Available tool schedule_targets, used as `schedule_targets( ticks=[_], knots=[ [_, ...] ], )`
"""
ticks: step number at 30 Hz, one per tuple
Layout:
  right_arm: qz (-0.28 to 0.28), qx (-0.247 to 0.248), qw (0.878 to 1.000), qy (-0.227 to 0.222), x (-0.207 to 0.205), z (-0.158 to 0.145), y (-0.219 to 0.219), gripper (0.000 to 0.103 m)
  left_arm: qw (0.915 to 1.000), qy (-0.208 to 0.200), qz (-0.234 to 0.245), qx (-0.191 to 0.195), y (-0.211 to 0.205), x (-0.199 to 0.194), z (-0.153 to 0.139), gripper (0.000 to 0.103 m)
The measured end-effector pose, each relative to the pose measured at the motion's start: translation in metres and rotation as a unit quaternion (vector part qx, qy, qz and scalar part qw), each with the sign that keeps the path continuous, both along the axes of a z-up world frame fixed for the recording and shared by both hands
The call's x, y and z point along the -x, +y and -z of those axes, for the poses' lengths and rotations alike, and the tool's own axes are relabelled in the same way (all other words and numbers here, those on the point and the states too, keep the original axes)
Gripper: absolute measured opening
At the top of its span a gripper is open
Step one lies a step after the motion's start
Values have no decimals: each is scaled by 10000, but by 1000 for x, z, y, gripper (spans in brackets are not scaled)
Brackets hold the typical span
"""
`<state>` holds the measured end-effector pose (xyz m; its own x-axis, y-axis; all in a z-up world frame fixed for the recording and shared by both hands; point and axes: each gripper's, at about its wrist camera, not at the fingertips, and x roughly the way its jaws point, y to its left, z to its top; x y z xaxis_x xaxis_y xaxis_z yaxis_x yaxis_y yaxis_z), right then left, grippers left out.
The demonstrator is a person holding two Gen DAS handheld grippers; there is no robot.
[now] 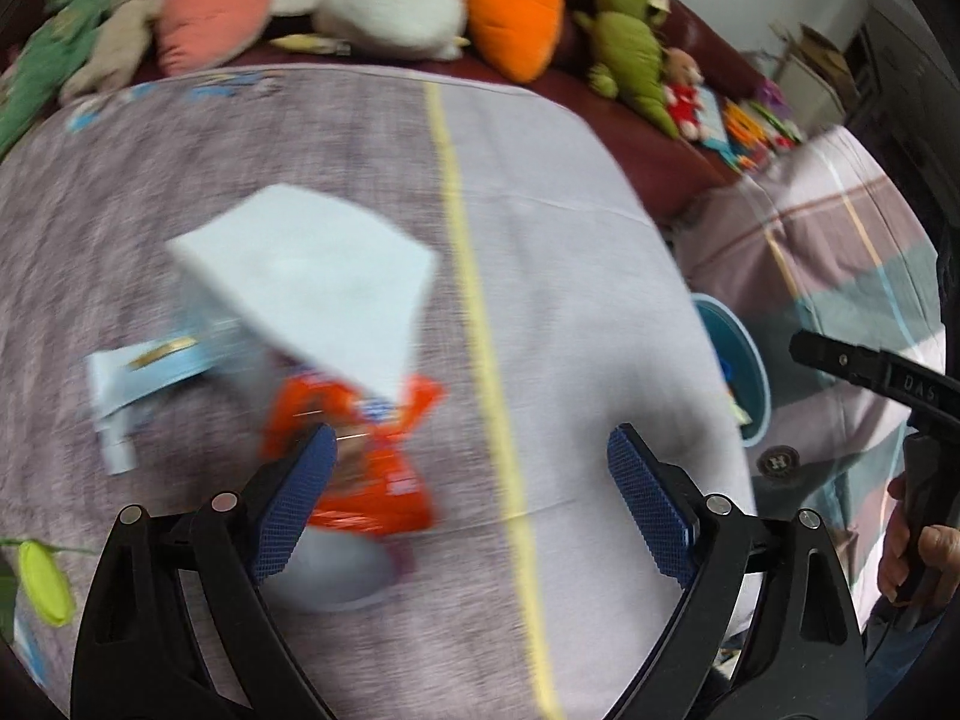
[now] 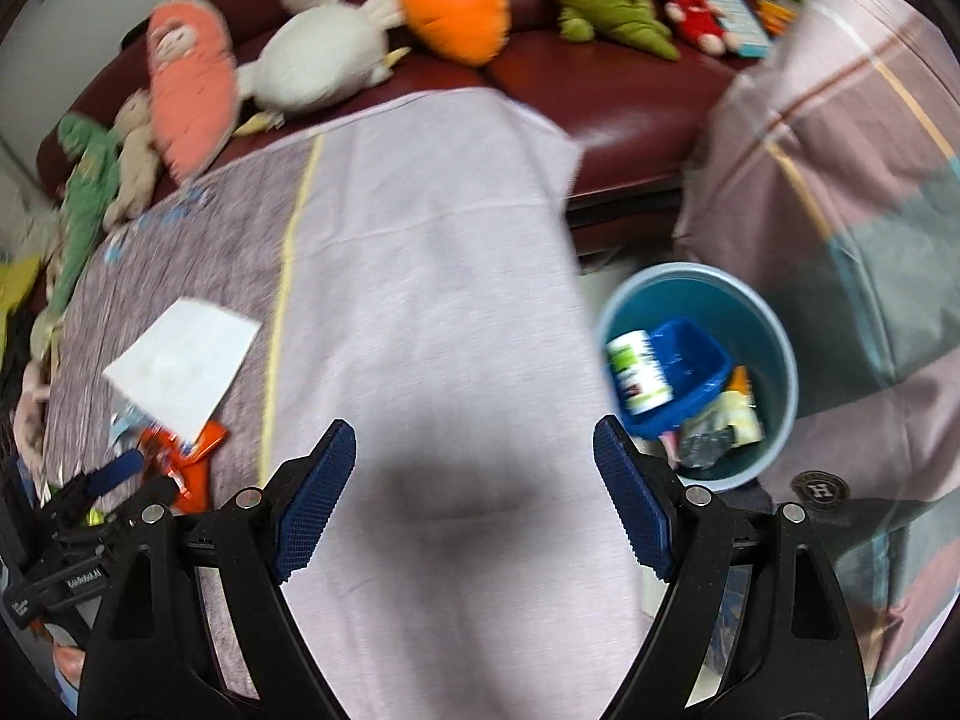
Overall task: Collect trash
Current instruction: 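Move both tools back over the table toward the remaining trash, then grasp the orange Ovaltine packet with the right tool while the left tool grasps the white cup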
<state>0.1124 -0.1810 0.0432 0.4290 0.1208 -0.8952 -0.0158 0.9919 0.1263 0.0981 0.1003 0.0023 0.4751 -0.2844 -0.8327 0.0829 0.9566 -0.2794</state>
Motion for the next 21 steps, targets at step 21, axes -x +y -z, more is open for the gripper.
schedule_targets(
  ticks=[21],
  knots=[
    [-1553, -434, 9808, 1099, -15, 68, 206, 78, 9938, 173, -1037, -362, 170, 19, 25, 92]
  ],
)
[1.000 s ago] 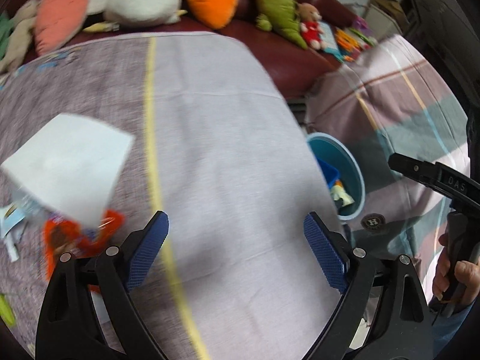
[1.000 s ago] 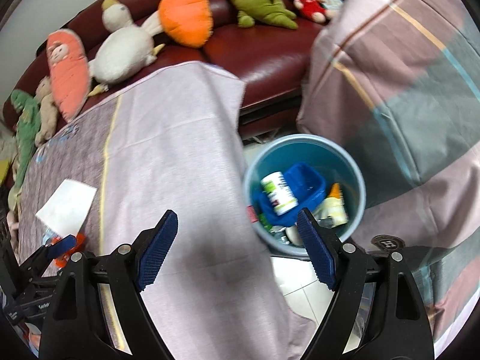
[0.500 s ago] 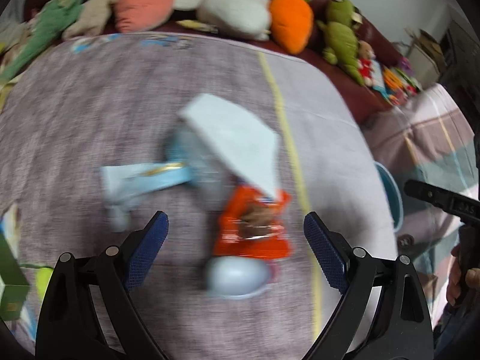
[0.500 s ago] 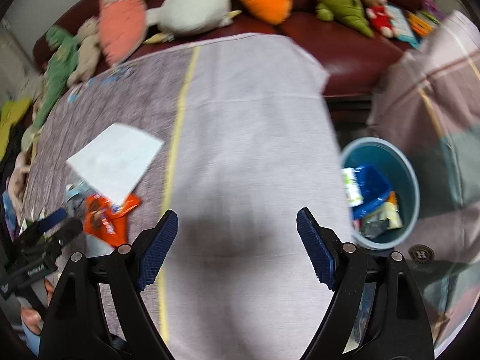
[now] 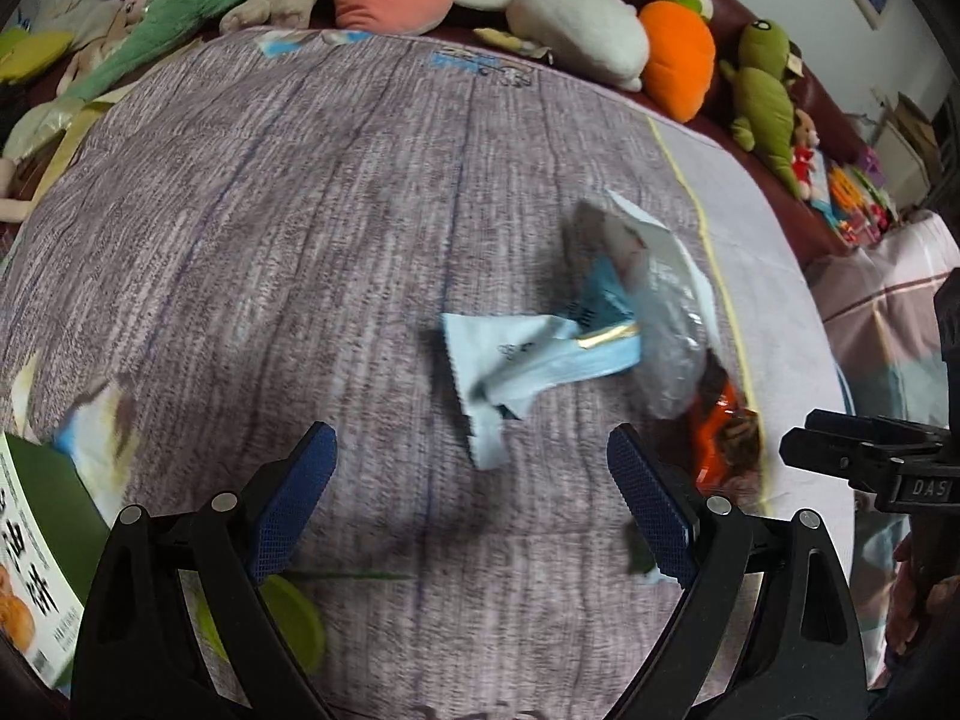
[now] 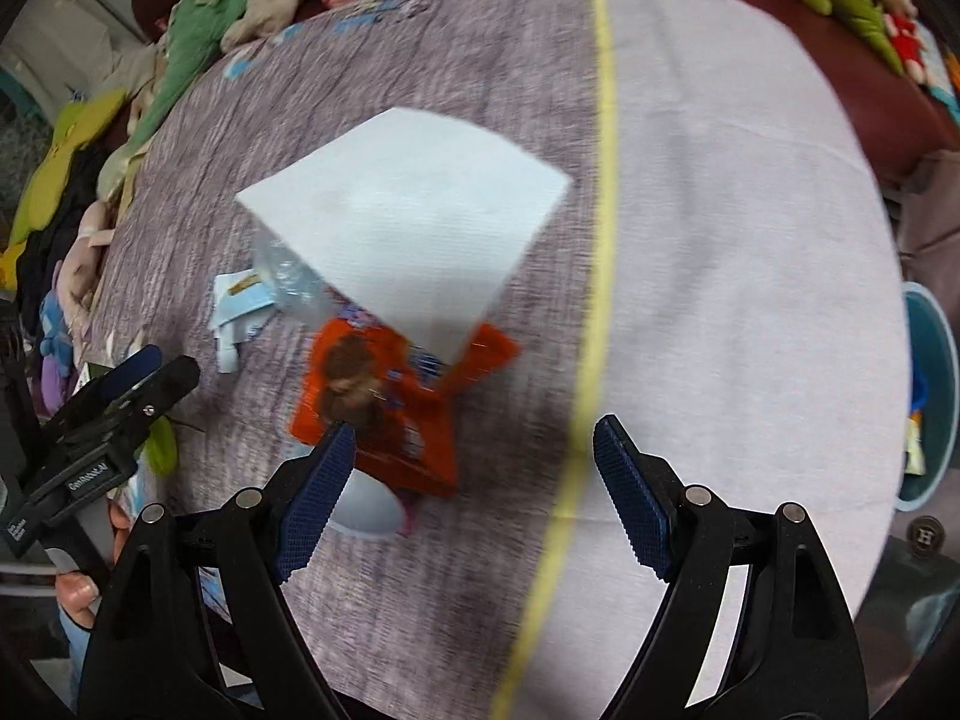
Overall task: Collect trash
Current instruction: 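Grasp the orange Ovaltine packet with the right tool while the left tool grasps the white cup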
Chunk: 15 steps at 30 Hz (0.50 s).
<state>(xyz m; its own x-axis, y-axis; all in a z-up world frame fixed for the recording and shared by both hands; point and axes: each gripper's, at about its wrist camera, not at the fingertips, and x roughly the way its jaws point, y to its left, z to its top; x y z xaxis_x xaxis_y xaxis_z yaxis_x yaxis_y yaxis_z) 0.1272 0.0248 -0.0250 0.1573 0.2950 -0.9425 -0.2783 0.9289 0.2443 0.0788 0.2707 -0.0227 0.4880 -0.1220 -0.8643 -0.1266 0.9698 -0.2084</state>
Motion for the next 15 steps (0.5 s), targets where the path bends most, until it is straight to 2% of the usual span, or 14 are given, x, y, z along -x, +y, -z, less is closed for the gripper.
schedule_targets(
  ticks=[7, 12, 13, 14, 15],
  knots=[
    [-102, -142, 9994, 308, -9, 23, 23, 78, 9999, 99, 127, -37, 5, -5, 6, 92],
    [-21, -311, 9986, 424, -14, 37, 23, 78, 9997, 144, 191, -56, 3, -9, 10, 92],
    [-26, -331, 9986, 406, -14, 38, 22, 74, 9997, 151, 200, -57, 3, -10, 11, 92],
    [-43, -371, 9986, 380, -14, 38, 21, 57, 9996, 162, 205, -58, 3, -11, 12, 92],
    [-69, -391, 9984, 396, -14, 38, 20, 48, 9996, 168, 205, -53, 2, -11, 12, 92]
  ],
)
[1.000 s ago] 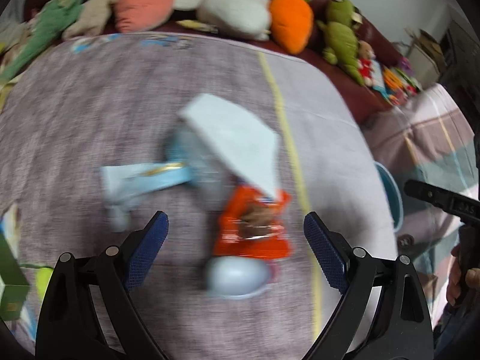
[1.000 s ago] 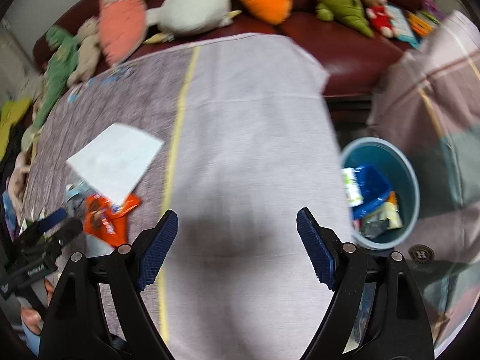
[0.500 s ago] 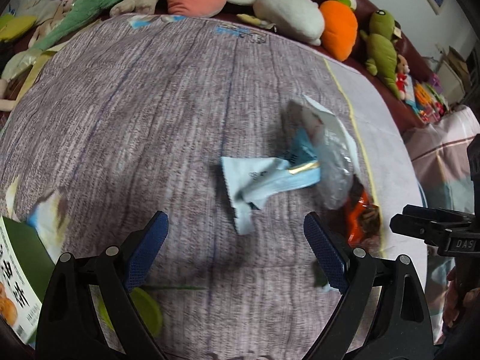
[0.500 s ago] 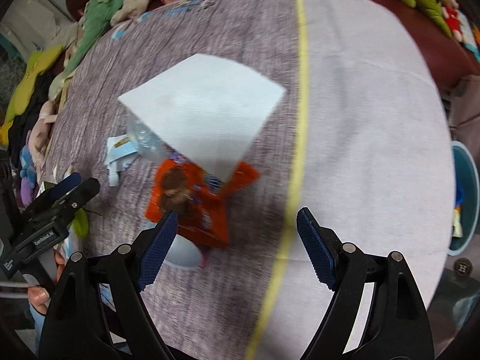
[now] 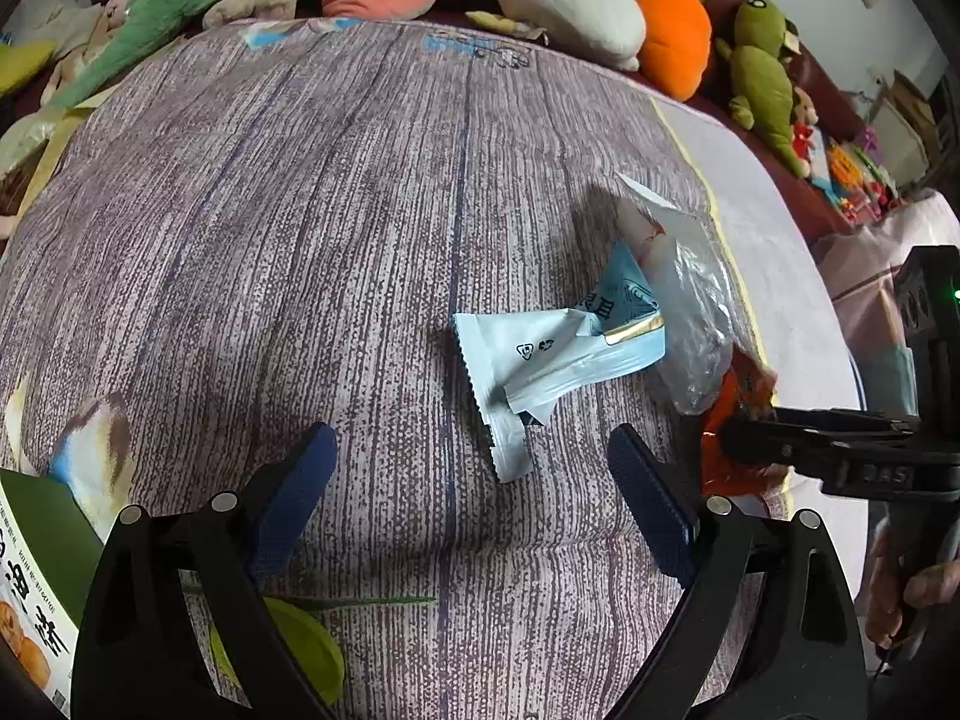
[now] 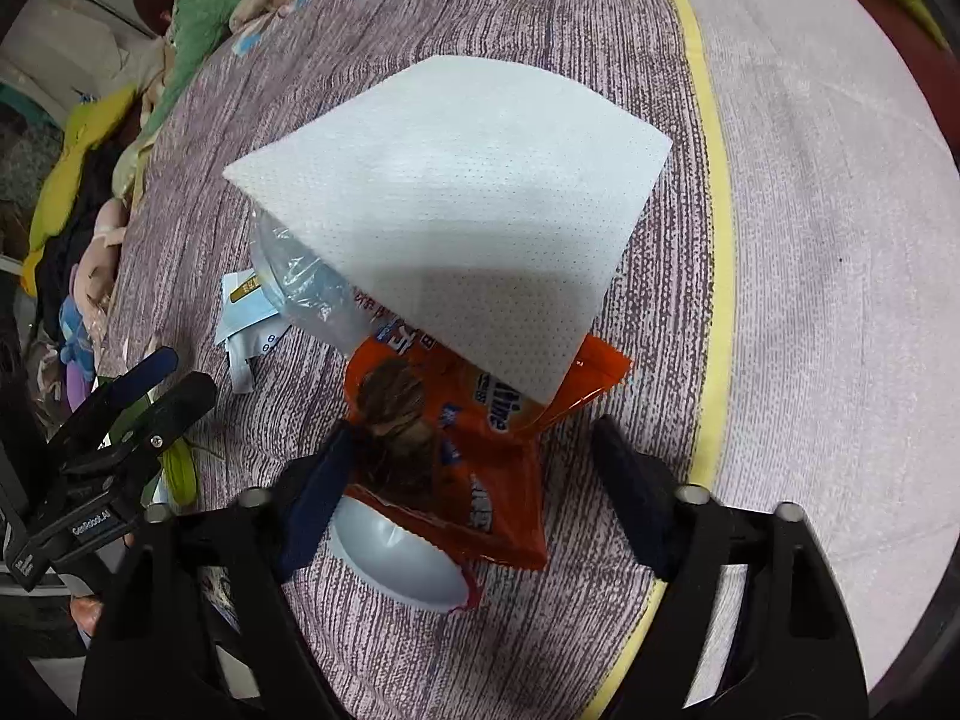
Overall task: Collect trash
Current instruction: 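Grasp the orange Ovaltine packet with the right tool while the left tool grasps the white cup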
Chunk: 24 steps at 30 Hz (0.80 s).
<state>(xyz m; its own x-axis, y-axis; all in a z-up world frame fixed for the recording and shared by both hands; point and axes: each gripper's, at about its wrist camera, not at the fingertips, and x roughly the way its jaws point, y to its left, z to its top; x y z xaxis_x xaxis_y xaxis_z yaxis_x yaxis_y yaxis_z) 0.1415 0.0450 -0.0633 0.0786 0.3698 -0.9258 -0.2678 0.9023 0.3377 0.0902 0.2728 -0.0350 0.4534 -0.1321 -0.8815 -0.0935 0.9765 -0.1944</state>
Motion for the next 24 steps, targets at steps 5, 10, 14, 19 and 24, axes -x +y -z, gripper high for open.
schedule_targets(
  ticks=[5, 10, 14, 19, 24],
  knots=[
    [-26, 92, 9998, -146, 2, -4, -11, 44, 9999, 28, 124, 81, -12, 0, 2, 92],
    [207, 212, 9990, -344, 3, -17, -41, 44, 9993, 31, 340, 170, -32, 8, 2, 92],
    [369, 308, 9980, -416, 10, -21, -64, 44, 9978, 81, 604, 243, -53, 14, 3, 92],
    [616, 295, 9968, -417, 18, -23, -88, 44, 9962, 139, 824, 242, -77, 25, 9, 92],
    [766, 215, 9956, -501, 26, -30, -108, 45, 9949, 265, 958, 142, -98, 33, 19, 79]
  ],
)
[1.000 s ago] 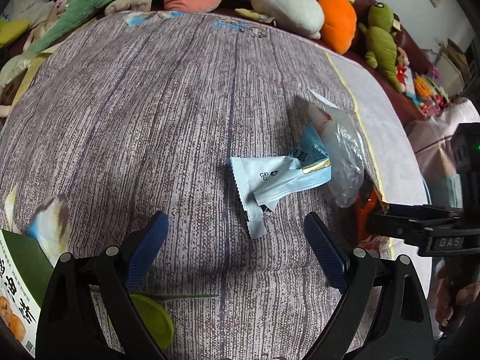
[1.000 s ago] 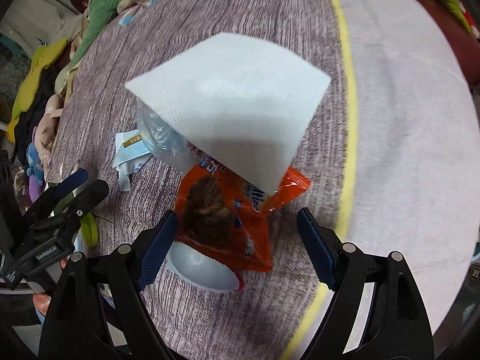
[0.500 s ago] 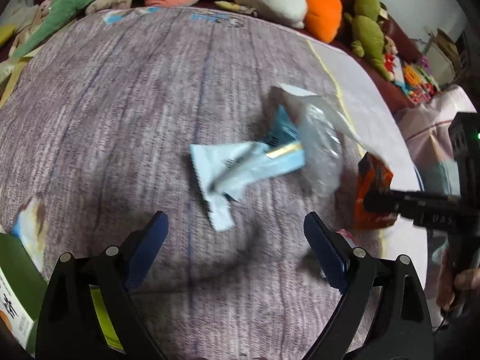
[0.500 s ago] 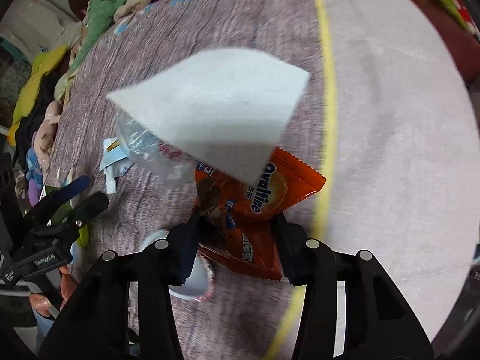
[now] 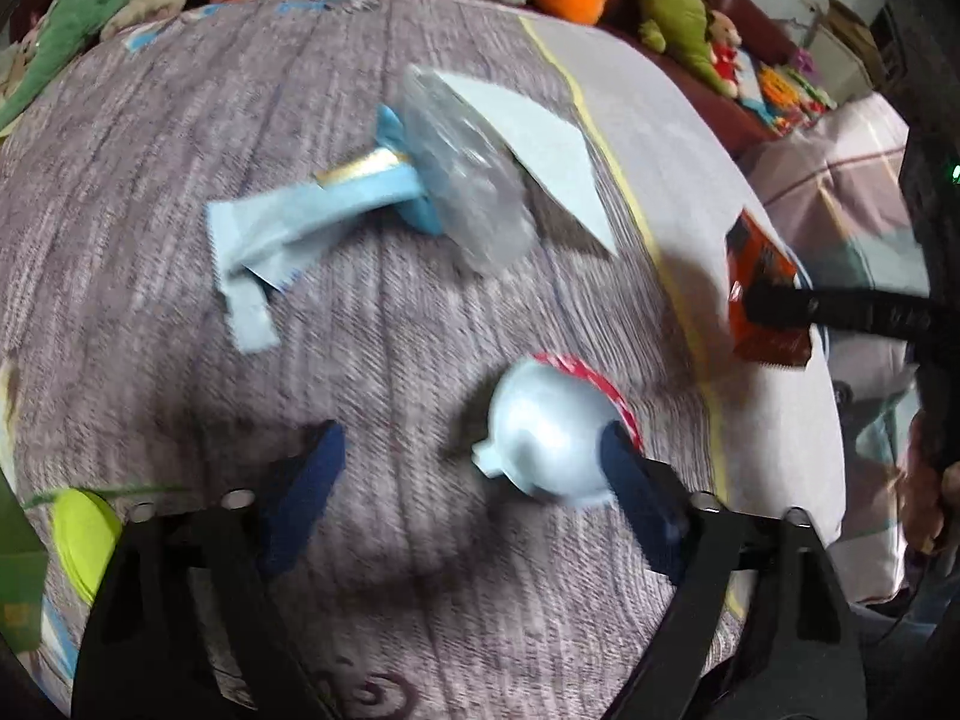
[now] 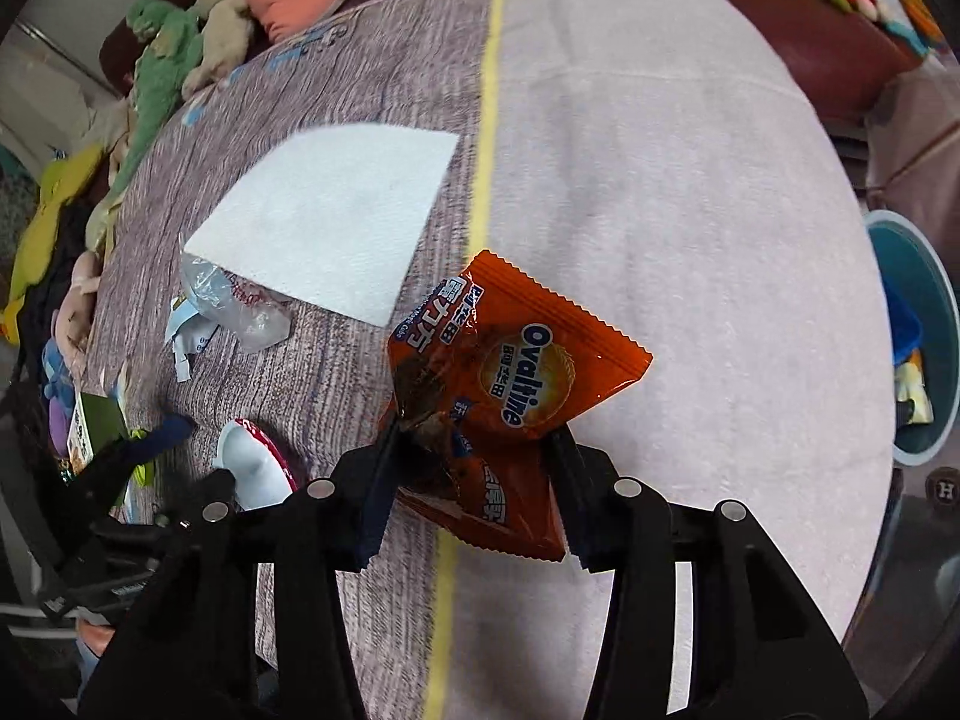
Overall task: Collect trash
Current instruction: 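Grasp the orange Ovaltine packet with the right tool while the left tool grasps the white cup, then carry the cup and Ovaltine packet over the bin and open both tools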
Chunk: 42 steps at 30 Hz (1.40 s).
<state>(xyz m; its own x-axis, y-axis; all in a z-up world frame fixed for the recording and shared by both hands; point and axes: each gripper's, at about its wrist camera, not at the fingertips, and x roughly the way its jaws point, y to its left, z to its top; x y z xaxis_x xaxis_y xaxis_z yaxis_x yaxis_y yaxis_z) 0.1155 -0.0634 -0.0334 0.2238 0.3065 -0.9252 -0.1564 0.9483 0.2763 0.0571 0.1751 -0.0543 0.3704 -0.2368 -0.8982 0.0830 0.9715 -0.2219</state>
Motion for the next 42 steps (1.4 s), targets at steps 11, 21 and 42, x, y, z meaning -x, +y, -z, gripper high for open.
schedule_targets(
  ticks=[11, 21, 42],
  knots=[
    [329, -231, 9991, -126, 12, -4, -59, 46, 9980, -195, -84, -597, -47, -5, 3, 12],
    [798, -476, 9951, -332, 14, -9, -125, 46, 9961, -568, 100, -666, -89, -23, -34, 9],
    [2189, -595, 9676, -1110, 16, -49, -292, 46, 9866, -716, 1452, -182, -259, -89, -73, 9]
  ],
)
